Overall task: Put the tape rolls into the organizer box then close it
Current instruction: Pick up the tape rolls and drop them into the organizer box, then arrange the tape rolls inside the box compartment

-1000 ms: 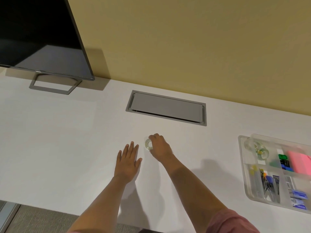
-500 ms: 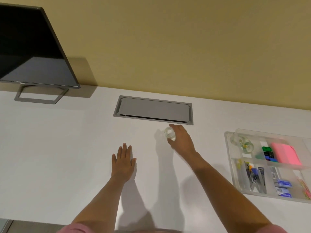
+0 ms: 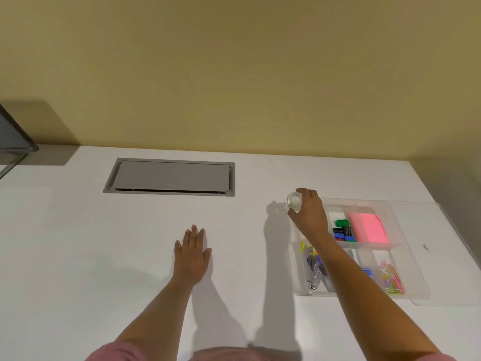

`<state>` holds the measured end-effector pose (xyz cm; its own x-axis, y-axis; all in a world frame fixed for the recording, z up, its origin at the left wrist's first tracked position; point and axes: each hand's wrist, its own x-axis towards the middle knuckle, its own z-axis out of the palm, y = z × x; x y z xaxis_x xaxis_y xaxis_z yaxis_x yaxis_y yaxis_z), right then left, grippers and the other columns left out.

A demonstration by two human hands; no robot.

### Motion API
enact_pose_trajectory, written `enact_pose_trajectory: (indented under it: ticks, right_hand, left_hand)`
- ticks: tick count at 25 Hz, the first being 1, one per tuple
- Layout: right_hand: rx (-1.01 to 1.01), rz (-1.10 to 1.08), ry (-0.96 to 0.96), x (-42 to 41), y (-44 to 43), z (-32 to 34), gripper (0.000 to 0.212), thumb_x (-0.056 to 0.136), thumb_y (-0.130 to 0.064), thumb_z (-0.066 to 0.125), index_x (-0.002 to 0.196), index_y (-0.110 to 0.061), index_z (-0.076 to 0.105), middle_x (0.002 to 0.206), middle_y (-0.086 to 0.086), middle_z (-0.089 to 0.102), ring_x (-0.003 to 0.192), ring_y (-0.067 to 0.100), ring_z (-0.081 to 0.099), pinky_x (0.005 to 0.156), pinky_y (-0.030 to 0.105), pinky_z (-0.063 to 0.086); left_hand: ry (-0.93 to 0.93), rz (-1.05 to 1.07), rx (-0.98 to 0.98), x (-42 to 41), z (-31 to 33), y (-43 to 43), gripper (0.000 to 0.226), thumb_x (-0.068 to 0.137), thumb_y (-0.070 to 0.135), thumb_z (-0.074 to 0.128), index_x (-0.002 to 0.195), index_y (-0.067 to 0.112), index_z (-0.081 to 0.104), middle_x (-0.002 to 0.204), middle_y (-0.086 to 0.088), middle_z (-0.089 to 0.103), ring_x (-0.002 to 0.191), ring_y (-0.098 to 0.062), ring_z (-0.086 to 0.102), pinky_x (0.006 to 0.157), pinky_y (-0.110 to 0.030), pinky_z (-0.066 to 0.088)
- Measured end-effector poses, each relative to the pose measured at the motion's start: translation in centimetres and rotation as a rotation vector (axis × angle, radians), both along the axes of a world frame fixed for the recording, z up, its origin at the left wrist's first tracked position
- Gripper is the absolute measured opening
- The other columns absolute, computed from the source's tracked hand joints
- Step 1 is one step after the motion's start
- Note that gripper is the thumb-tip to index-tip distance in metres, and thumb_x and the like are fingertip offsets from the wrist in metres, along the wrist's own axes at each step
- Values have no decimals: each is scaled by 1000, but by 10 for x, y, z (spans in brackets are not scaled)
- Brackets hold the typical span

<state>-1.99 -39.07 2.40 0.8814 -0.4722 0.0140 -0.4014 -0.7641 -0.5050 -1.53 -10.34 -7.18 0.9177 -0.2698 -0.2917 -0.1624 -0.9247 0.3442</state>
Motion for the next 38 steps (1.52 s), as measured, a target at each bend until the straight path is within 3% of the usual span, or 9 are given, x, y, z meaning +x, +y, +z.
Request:
enact_pose_trajectory:
  ticks: [8,12,15,19,23,27,31,34,38]
  right_hand:
    - [-121,243,274,-30,-61,-22,55,82,-5,62,133,-7,43,134,13,43,120,30,46,76,38,53]
    - [-185,389,355,-31,-64,-32,54,84,6,54,134,-9,41,135,11,42,120,27,44,70,35,51]
    - [-236,479,358,-28,-67,-38,56,84,9,52,135,-9,41,136,11,42,121,27,43,73,35,50]
    - [-275,568,375,-20,-73,-40,57,84,6,57,136,-8,41,137,13,42,126,28,39,86,35,49]
    - [-27,506,254,-18,-86,-38,51,84,-4,64,132,-10,48,132,13,48,124,29,41,92,36,46]
    - [-10,308,68,-12,-113,-34,35,86,6,52,117,-6,62,120,15,60,116,32,49,89,40,48]
    - [-215,434,269,-9,-132,-32,31,93,-6,51,122,-13,61,126,8,61,117,28,50,93,34,43]
    - [-373,518,337,-8,-132,-35,31,95,-17,50,124,-17,60,129,4,61,120,27,49,99,34,38]
    - [-511,583,352,-10,-128,-45,30,94,-18,50,122,-21,60,121,2,65,118,27,48,102,35,33]
  left_hand:
    - [38,-56,57,-22,4,-110,58,100,35,27,150,17,3,160,-7,-8,148,-23,-2,120,-45,5]
    - [45,-34,77,-27,4,-137,58,100,35,29,149,16,5,160,-7,-5,148,-24,0,120,-45,8]
    - [23,17,8,-24,8,-154,52,99,31,33,147,14,20,159,-9,11,147,-24,13,118,-44,14]
    - [-137,105,-200,-16,24,-181,36,97,23,43,130,12,50,141,-9,50,129,-25,48,110,-41,35]
    - [-348,130,-407,-2,51,-214,24,91,13,53,112,10,63,120,-8,66,111,-28,62,97,-42,48]
    - [-306,-36,-328,8,64,-248,26,92,21,54,116,15,62,141,-8,49,133,-24,42,109,-40,31]
    - [-168,-235,-55,13,57,-269,33,96,31,45,126,20,53,160,-6,10,148,-21,4,120,-40,7]
    - [-135,-285,88,14,50,-276,36,98,33,38,129,21,51,160,-6,-2,148,-21,-4,120,-41,1]
    - [-143,-290,125,13,46,-277,37,99,35,36,130,22,50,160,-6,-6,148,-21,-6,120,-42,0]
